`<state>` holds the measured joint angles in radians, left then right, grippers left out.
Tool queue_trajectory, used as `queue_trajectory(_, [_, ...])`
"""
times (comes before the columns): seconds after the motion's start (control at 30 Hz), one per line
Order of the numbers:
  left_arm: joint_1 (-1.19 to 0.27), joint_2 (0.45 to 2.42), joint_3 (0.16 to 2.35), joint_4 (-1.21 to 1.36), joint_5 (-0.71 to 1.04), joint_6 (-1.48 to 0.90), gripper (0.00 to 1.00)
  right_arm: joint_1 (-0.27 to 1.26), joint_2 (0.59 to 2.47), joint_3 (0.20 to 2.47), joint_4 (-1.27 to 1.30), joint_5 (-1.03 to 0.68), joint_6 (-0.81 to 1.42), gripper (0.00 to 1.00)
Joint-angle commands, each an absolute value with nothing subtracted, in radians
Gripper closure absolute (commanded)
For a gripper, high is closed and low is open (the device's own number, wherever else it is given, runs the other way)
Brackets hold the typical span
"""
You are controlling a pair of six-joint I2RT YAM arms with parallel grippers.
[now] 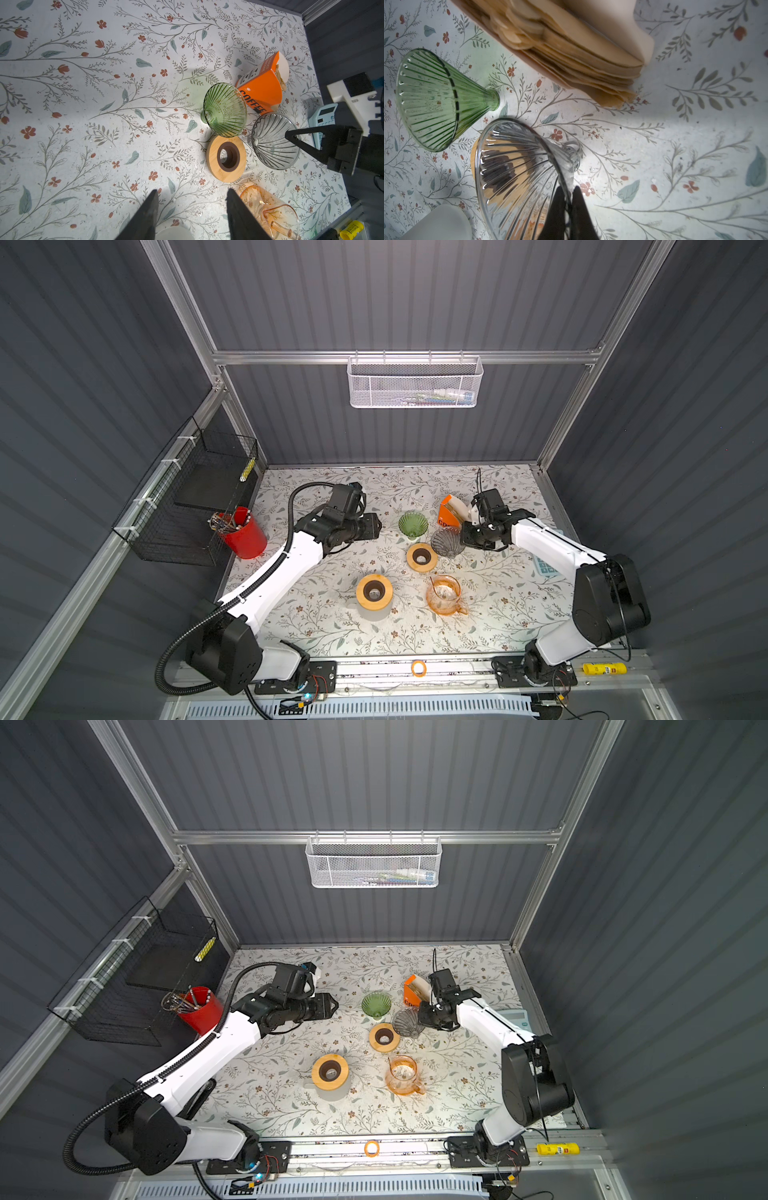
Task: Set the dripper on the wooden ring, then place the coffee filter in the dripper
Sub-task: 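Close the right gripper on the clear glass dripper's stem, then lift the clear dripper and carry it over the ringed pitcher with right gripper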
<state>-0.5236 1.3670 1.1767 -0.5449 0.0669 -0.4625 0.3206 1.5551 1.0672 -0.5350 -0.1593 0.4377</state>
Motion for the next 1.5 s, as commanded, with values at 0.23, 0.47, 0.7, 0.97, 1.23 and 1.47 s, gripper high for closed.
queue_trajectory(0.23, [-0.525, 1.312, 1.167, -0.597, 0.039, -0.472, 0.47, 0.320, 1.380, 1.091, -0.640, -0.170, 0.436, 1.00])
queue_trajectory(0.47, [-0.525, 1.253, 1.146, -0.646, 0.011, -0.494, 0.49, 0.351, 1.251, 1.121, -0.714, -0.189, 0.439, 1.00])
queue_trajectory(0.7, [-0.525, 1.139, 1.107, -0.753, -0.004, -0.510, 0.51, 0.477, 1.197, 1.217, -0.793, -0.189, 0.432, 1.00])
queue_trajectory(0.97, [-0.524, 0.949, 1.034, -0.937, -0.025, -0.597, 0.54, 0.682, 1.245, 1.321, -0.803, -0.186, 0.434, 1.00])
queue_trajectory(1.23, [-0.525, 0.818, 1.030, -1.117, -0.059, -0.654, 0.56, 0.845, 1.350, 1.378, -0.747, -0.196, 0.456, 1.00])
queue_trajectory(1.47, [-0.525, 0.813, 1.060, -1.193, -0.054, -0.645, 0.58, 0.931, 1.438, 1.401, -0.676, -0.220, 0.488, 1.00])
